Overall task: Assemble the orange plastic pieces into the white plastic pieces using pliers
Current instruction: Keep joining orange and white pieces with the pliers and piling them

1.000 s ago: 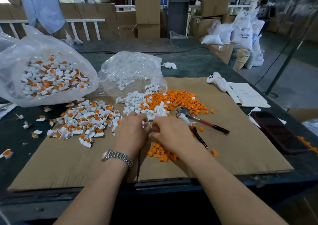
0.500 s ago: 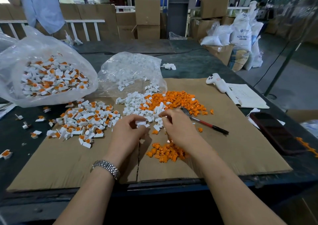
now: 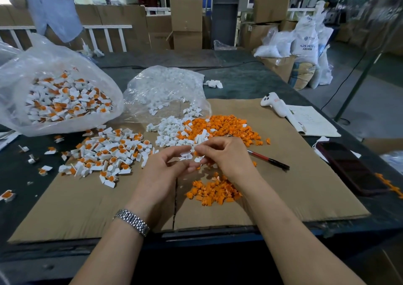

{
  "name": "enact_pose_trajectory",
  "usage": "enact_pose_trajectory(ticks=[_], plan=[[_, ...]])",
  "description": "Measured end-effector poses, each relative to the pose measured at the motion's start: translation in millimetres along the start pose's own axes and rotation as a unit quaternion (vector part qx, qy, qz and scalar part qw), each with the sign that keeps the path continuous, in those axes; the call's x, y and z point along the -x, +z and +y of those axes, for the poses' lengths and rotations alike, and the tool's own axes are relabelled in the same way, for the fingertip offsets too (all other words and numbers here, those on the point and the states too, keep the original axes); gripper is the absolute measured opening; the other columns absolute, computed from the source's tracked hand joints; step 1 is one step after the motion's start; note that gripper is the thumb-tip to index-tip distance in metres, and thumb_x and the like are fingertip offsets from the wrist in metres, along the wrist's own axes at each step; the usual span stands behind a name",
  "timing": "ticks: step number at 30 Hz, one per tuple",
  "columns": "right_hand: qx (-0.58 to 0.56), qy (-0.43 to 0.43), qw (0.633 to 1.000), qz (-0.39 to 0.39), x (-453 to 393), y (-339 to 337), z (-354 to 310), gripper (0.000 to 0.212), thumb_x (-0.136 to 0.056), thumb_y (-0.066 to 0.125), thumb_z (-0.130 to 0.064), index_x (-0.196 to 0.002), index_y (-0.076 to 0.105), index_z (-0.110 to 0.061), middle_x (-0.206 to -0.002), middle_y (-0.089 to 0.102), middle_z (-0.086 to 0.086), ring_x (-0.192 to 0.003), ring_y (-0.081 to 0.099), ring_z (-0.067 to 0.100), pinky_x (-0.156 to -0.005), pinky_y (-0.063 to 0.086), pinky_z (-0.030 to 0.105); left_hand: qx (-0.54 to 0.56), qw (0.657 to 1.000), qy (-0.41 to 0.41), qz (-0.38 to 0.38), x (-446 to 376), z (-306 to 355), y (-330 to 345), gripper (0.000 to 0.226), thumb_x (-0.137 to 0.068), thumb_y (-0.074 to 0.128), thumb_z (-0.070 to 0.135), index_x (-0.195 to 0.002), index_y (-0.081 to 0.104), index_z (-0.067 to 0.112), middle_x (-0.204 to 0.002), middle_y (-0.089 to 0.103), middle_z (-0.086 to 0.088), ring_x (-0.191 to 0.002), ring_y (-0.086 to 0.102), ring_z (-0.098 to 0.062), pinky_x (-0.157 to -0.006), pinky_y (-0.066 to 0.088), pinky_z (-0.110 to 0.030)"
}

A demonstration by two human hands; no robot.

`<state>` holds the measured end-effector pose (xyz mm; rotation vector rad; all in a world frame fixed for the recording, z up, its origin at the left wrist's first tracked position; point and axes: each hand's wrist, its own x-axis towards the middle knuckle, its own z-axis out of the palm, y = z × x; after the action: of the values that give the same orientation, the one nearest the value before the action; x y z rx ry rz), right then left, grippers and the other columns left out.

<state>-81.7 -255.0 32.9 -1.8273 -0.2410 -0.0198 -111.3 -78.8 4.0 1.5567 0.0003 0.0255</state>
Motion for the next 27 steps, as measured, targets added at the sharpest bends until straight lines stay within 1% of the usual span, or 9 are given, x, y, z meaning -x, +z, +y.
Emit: enact_pose_trajectory(ticks=[5, 8, 12, 15, 17, 19, 21, 24, 27], plan=[[0.077, -0.043, 0.996, 0.019, -1.6, 8.2, 2.6, 0.011, -0.088, 0.076, -0.031, -0.09, 0.078, -0.02, -0.081, 0.072, -0.005, -0.076, 0.067, 0.01, -0.074, 0.057, 0.032, 0.01, 1.0, 0.024, -0.005, 2.1, 0.8, 1.4, 0.034, -0.091, 0.075, 0.006, -0.116, 0.075, 0.028, -0.114, 0.077, 0.001, -0.097, 0.078, -0.025, -0.089, 0.061, -0.04], [0.1, -0.053, 0.993, 0.016, -0.7, 11.1, 2.8, 0.01, -0.088, 0.076, -0.029, -0.09, 0.079, -0.02, -0.085, 0.072, -0.005, -0.082, 0.066, 0.012, -0.079, 0.057, 0.039, -0.003, 0.999, 0.034, 0.003, 3.5, 1.7, 1.7, 0.036, -0.09, 0.076, 0.005, -0.116, 0.074, 0.029, -0.114, 0.077, -0.002, -0.095, 0.078, -0.024, -0.086, 0.061, -0.038], [0.176, -0.086, 0.98, 0.027, 1.4, 15.4, 0.2, 0.011, -0.089, 0.074, -0.03, -0.091, 0.078, -0.02, -0.09, 0.068, -0.007, -0.084, 0.062, 0.006, -0.078, 0.053, 0.028, -0.046, 0.997, 0.061, 0.029, 5.2, 4.6, 1.8, 0.034, -0.089, 0.076, 0.002, -0.114, 0.074, 0.025, -0.102, 0.078, 0.005, -0.087, 0.078, -0.015, -0.074, 0.06, -0.02], [0.188, -0.099, 0.976, 0.042, 4.3, 20.9, -3.6, 0.009, -0.09, 0.073, -0.027, -0.09, 0.075, -0.019, -0.088, 0.068, -0.006, -0.08, 0.062, 0.005, -0.074, 0.051, 0.021, -0.096, 0.989, 0.098, 0.064, 4.7, 6.4, 8.7, 0.037, -0.087, 0.077, 0.0, -0.111, 0.072, 0.027, -0.095, 0.075, 0.017, -0.08, 0.075, -0.005, -0.069, 0.056, -0.013], [0.175, -0.101, 0.979, 0.038, 6.2, 21.3, -5.5, 0.008, -0.093, 0.071, -0.024, -0.092, 0.074, -0.017, -0.088, 0.069, -0.004, -0.079, 0.064, 0.006, -0.075, 0.053, 0.023, -0.092, 0.988, 0.1, 0.077, 5.1, 6.0, 9.3, 0.036, -0.087, 0.079, 0.002, -0.111, 0.072, 0.028, -0.096, 0.074, 0.014, -0.079, 0.075, -0.004, -0.068, 0.055, -0.012], [0.172, -0.097, 0.98, 0.024, 6.9, 17.1, -6.3, 0.008, -0.095, 0.068, -0.022, -0.097, 0.074, -0.018, -0.094, 0.07, -0.004, -0.087, 0.065, 0.008, -0.082, 0.055, 0.026, -0.061, 0.994, 0.075, 0.06, 6.8, 5.5, 4.2, 0.032, -0.09, 0.077, 0.006, -0.11, 0.075, 0.031, -0.101, 0.075, 0.01, -0.085, 0.076, -0.007, -0.07, 0.057, -0.013], [0.159, -0.096, 0.983, 0.008, 7.6, 11.1, -7.2, 0.009, -0.095, 0.067, -0.02, -0.1, 0.075, -0.02, -0.099, 0.07, -0.005, -0.092, 0.064, 0.006, -0.087, 0.053, 0.024, 0.03, 0.999, 0.025, 0.034, 8.4, 5.1, -2.5, 0.029, -0.093, 0.074, 0.008, -0.11, 0.077, 0.031, -0.106, 0.076, 0.006, -0.096, 0.077, -0.016, -0.075, 0.06, -0.02], [0.16, -0.111, 0.981, -0.008, 9.9, 8.4, -8.7, 0.01, -0.095, 0.068, -0.018, -0.1, 0.076, -0.02, -0.1, 0.069, -0.006, -0.093, 0.062, 0.004, -0.086, 0.051, 0.02, 0.152, 0.987, -0.044, 0.004, 10.4, 5.5, -6.3, 0.029, -0.09, 0.074, 0.007, -0.115, 0.077, 0.019, -0.114, 0.076, -0.011, -0.105, 0.076, -0.027, -0.081, 0.061, -0.027], [0.178, -0.125, 0.976, -0.005, 11.7, 11.1, -8.6, 0.009, -0.094, 0.069, -0.018, -0.1, 0.076, -0.018, -0.1, 0.069, -0.002, -0.094, 0.063, 0.011, -0.087, 0.054, 0.033, 0.227, 0.967, -0.111, -0.032, 12.7, 8.1, -4.0, 0.023, -0.09, 0.069, 0.006, -0.11, 0.079, 0.008, -0.112, 0.075, -0.024, -0.101, 0.076, -0.028, -0.073, 0.062, -0.027]])
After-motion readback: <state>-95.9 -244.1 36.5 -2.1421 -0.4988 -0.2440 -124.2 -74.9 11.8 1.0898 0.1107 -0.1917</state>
